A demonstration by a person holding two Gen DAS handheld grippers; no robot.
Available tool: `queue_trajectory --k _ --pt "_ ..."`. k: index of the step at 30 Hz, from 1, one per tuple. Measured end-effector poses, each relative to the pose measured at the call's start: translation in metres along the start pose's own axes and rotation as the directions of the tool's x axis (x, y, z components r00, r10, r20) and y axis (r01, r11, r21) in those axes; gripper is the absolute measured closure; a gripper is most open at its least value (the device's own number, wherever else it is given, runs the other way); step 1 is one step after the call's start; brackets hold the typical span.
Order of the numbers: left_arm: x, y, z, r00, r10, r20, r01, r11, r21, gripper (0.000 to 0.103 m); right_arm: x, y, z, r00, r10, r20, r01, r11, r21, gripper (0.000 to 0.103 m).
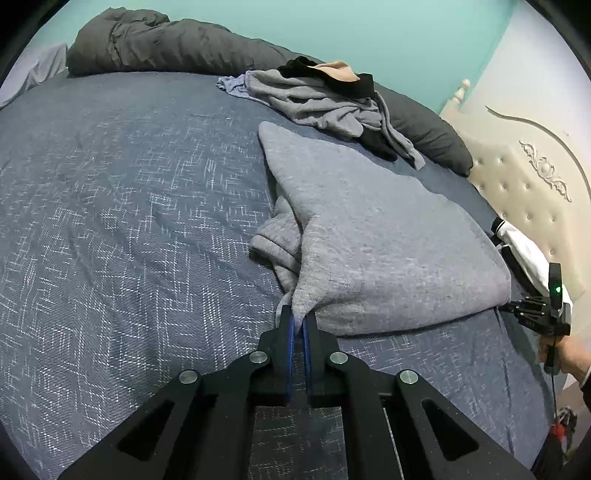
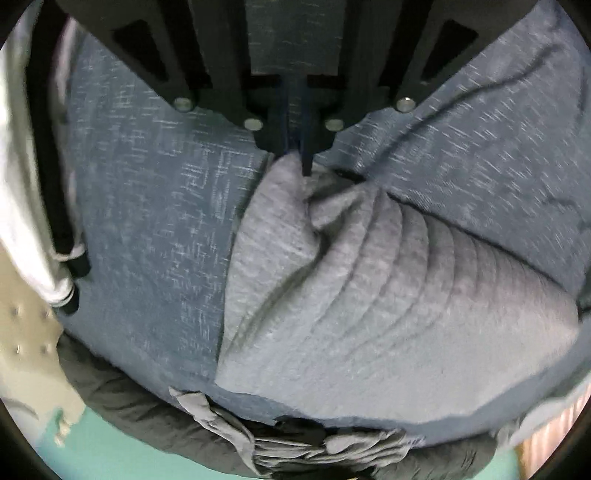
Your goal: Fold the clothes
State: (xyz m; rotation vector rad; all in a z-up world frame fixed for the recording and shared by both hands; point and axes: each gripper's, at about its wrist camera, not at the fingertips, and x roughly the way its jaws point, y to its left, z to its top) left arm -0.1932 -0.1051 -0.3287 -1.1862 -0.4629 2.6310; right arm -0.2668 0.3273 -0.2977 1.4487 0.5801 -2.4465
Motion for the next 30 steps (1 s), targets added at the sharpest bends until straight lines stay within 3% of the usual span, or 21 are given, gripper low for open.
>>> queue_trajectory --k 4,7,11,15,17,19,21,22,23,24,25,27,30 --pt "0.001 0.001 0.000 1.000 0.004 -0.003 -0.004 1.000 -0.002 0.099 -0.013 -0.010 -0.004 0.994 -0.100 0.032 0.102 0.994 -0.036 0.102" --pt "0.002 0.000 -0.001 1.000 0.008 -0.009 -0.008 1.000 -0.002 0.099 -0.020 -0.025 -0.004 0.994 -0.096 0.045 0.096 0.995 -0.002 0.102" --pt "0.001 0.003 -0.002 1.000 0.002 -0.010 -0.002 1.000 -0.014 0.099 -0.012 -0.018 -0.014 0.998 -0.054 0.010 0.054 0.999 -0.001 0.102" --pt "0.002 0.001 -0.003 1.000 0.010 -0.014 -0.010 1.000 -0.003 0.099 -0.004 -0.030 -0.024 0.995 0.094 -0.027 -0.090 0.989 0.115 0.101" --pt "0.002 0.001 -0.003 1.000 0.006 -0.015 -0.006 1.000 -0.008 0.098 -0.004 -0.039 -0.026 0.993 0.105 -0.049 -0.096 0.981 0.167 0.096" --pt "0.001 0.001 -0.002 1.000 0.004 -0.016 -0.004 1.000 -0.012 0.098 -0.006 -0.054 -0.028 0.987 0.145 -0.069 -0.125 0.962 0.242 0.095" --pt "0.001 0.001 -0.002 1.000 0.002 -0.016 -0.003 1.000 -0.017 0.098 -0.018 -0.073 -0.029 0.989 0.144 -0.027 -0.127 0.936 0.328 0.094" --pt "0.001 0.000 -0.002 1.000 0.004 -0.016 -0.004 1.000 -0.015 0.098 -0.023 -0.084 -0.028 0.983 0.181 0.027 -0.176 0.900 0.398 0.093" --pt "0.001 -0.001 -0.002 1.000 0.005 -0.015 -0.005 1.000 -0.014 0.098 -0.028 -0.095 -0.027 0.974 0.213 0.083 -0.227 0.856 0.464 0.082" --pt "0.001 -0.002 -0.002 1.000 0.006 -0.015 -0.006 1.000 -0.013 0.098 -0.033 -0.106 -0.026 0.961 0.239 0.142 -0.278 0.806 0.522 0.059" --pt "0.001 -0.002 -0.002 1.000 0.005 -0.015 -0.005 1.000 -0.014 0.098 -0.033 -0.109 -0.022 0.952 0.256 0.167 -0.305 0.778 0.549 0.050" --pt "0.000 -0.002 -0.002 1.000 0.003 -0.015 -0.003 1.000 -0.015 0.098 -0.028 -0.116 -0.014 0.931 0.298 0.211 -0.365 0.724 0.585 0.048" --pt "0.000 -0.001 -0.001 1.000 0.001 -0.017 -0.001 1.000 -0.012 0.098 -0.007 -0.107 0.002 0.926 0.333 0.179 -0.372 0.720 0.586 0.048"
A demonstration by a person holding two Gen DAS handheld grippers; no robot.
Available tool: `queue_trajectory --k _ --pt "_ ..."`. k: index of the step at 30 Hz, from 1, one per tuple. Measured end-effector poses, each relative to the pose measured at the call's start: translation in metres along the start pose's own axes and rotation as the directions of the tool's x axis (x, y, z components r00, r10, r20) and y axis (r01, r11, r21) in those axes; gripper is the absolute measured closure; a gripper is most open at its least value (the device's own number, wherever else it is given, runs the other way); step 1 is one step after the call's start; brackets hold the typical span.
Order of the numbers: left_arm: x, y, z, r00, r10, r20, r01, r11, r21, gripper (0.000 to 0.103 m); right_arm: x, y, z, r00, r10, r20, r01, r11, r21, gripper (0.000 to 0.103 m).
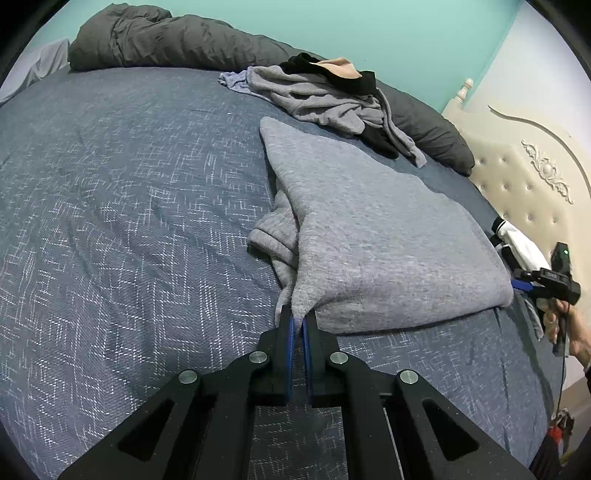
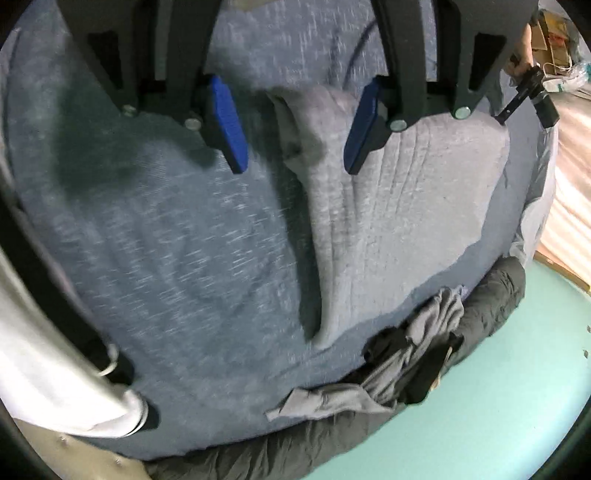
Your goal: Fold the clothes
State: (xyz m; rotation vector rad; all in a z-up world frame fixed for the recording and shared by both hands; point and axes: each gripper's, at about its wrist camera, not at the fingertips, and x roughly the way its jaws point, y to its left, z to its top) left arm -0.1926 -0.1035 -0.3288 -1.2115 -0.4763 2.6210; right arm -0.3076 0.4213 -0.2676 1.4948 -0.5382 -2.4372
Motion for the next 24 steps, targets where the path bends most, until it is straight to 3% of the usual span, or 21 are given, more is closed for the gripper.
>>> queue_trajectory --k 1,5,8,12,19,21,24 --pt "0.000 0.000 0.001 1.000 -0.001 -0.001 0.001 1.000 0.000 0.098 0.005 -0.001 0.000 1.000 0.004 -0.004 -0.004 1.000 0.002 0.050" --pt "0.001 0.000 0.002 1.000 0.001 -0.005 -0.001 1.000 0.010 0.098 0.017 -0.002 -0.006 0.999 0.036 -0.011 -0.036 0.999 0.030 0.094" --pt "0.002 -0.002 0.003 1.000 0.005 -0.008 -0.005 1.000 0.013 0.098 0.013 -0.006 0.002 0.999 0.023 0.034 -0.024 0.999 0.033 0.101" --pt "0.006 0.000 0.003 1.000 -0.009 -0.018 0.009 1.000 -0.022 0.098 0.004 -0.016 -0.002 0.999 -0.024 0.045 0.022 0.999 0.036 0.101" --pt "0.002 0.007 -0.003 1.000 -0.012 -0.015 0.011 1.000 -0.026 0.098 0.034 -0.011 -0.012 0.996 -0.077 -0.043 0.079 0.996 0.048 0.100" --pt "0.001 0.008 -0.002 1.000 -0.009 -0.014 0.008 1.000 -0.017 0.098 0.027 -0.003 -0.012 0.992 -0.125 -0.015 0.126 0.991 0.034 0.084" --pt "0.001 0.008 -0.001 1.000 0.002 -0.017 -0.002 1.000 -0.001 0.098 0.009 0.013 -0.005 0.973 -0.227 0.042 0.228 0.974 -0.011 0.078"
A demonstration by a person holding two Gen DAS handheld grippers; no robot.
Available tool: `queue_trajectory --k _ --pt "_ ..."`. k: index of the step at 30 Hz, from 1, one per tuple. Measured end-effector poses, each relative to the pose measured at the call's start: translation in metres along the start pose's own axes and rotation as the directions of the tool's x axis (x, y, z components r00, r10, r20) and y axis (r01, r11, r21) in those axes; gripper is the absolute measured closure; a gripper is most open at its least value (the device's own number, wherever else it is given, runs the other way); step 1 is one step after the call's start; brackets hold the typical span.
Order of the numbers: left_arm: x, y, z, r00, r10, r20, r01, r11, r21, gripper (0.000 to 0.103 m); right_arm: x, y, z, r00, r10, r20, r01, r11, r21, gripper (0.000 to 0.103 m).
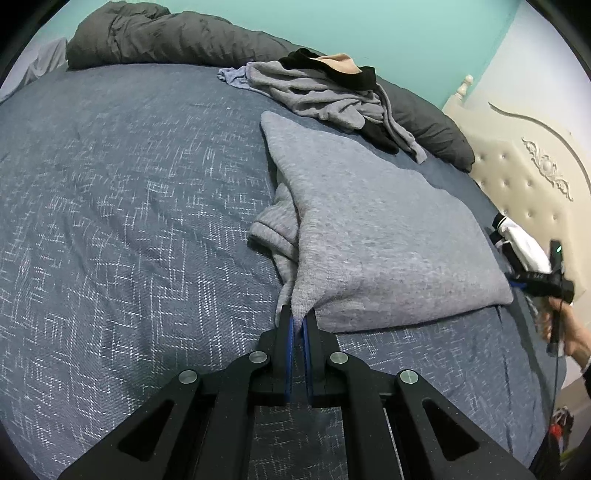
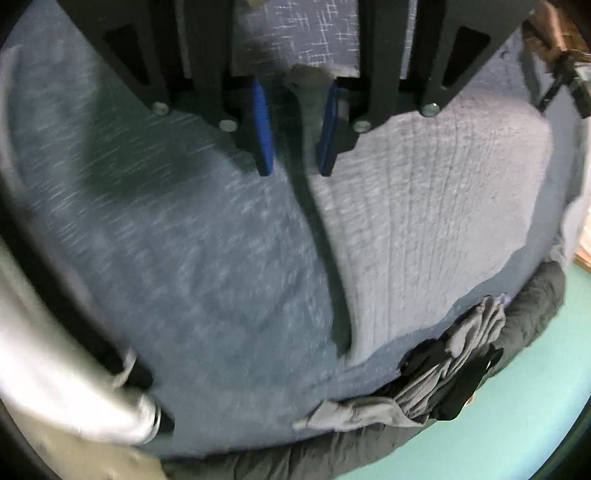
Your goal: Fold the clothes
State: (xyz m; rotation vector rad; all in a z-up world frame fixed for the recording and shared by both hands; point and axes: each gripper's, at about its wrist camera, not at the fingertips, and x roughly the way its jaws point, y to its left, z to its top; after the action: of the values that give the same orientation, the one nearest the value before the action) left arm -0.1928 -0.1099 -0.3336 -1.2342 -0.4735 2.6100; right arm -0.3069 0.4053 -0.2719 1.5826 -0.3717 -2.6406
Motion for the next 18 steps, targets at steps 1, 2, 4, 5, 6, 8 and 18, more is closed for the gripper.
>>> queue_trajectory --k 1,2,4,5,6,8,18 --pt "0.000 -0.001 0.001 1.000 0.001 -0.001 -0.001 1.000 0.001 0.098 -0.010 0.004 0.002 0.999 -0.010 0.035 0.010 1.000 -0.017 0.078" --pt "0.000 0.001 0.001 1.000 0.001 -0.001 -0.001 1.000 -0.001 0.098 -0.020 0.008 0.004 0.997 -0.019 0.070 0.021 0.999 -0.034 0.078" --pt "-0.001 0.003 0.001 1.000 0.000 -0.001 0.000 1.000 -0.003 0.098 -0.037 0.022 0.005 0.993 0.021 0.116 -0.011 0.996 -0.084 0.078" --pt "-0.002 0.004 0.001 1.000 -0.001 0.000 0.001 1.000 -0.002 0.098 -0.039 0.032 0.006 0.992 0.049 0.118 -0.035 0.993 -0.113 0.078" --pt "-0.003 0.005 0.001 1.000 -0.002 0.000 0.002 1.000 -0.002 0.098 -0.032 0.038 0.003 0.993 0.065 0.098 -0.054 0.992 -0.118 0.078" --pt "-0.004 0.008 0.001 1.000 -0.008 -0.001 0.008 1.000 -0.006 0.098 -0.020 0.052 -0.003 0.993 0.099 0.057 -0.091 0.988 -0.128 0.078" --pt "0.003 0.012 0.005 1.000 -0.017 -0.015 0.016 1.000 -0.019 0.098 -0.004 0.083 -0.030 0.996 0.028 0.080 -0.021 0.996 -0.083 0.087"
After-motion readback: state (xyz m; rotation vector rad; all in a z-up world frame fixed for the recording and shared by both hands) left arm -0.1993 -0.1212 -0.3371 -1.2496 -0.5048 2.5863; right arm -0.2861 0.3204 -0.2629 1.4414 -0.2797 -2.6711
